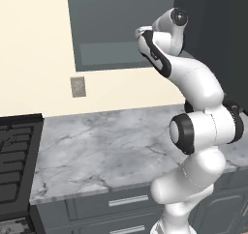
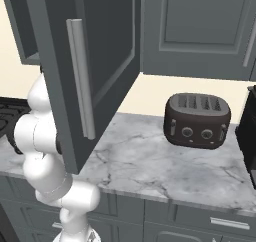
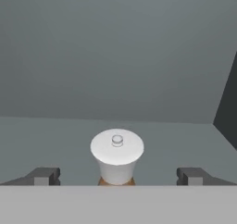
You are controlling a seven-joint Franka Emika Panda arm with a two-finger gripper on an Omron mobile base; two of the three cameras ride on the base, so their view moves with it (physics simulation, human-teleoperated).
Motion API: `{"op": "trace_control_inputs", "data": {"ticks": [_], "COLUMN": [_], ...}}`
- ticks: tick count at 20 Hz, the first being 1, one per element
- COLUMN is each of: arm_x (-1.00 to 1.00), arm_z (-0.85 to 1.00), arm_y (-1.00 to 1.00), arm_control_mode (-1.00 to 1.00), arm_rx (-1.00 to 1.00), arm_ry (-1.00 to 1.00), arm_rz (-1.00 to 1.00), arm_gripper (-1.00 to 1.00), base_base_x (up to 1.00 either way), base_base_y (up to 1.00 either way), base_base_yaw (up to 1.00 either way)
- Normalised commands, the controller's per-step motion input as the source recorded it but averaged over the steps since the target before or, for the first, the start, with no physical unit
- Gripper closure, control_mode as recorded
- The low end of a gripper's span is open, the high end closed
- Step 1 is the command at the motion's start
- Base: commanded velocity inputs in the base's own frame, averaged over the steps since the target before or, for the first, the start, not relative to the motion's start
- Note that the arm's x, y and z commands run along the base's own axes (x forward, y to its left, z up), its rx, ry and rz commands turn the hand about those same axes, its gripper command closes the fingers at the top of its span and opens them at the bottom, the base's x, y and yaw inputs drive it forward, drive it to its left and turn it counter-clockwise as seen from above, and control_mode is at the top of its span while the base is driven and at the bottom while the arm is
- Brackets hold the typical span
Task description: Retrieve the shaker from the cabinet and place it next the steak on a plate on the dining table.
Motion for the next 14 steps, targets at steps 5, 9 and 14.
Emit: {"op": "trace_control_inputs", "data": {"ticks": [5,9,14], "arm_x": [0.11,0.11,0.12], "arm_z": [0.00,-0.05,-0.08], "arm_y": [0.00,0.00,0.00], "arm_control_mode": [-1.00,-1.00,-1.00], "arm_rx": [0.00,0.00,0.00], "arm_ry": [0.00,0.00,0.00], "arm_rz": [0.00,0.00,0.00], "arm_gripper": [-1.00,-1.00,-1.00], "base_base_x": [0.00,0.00,0.00], "base_base_y": [0.00,0.00,0.00], "base_base_yaw": [0.00,0.00,0.00]}}
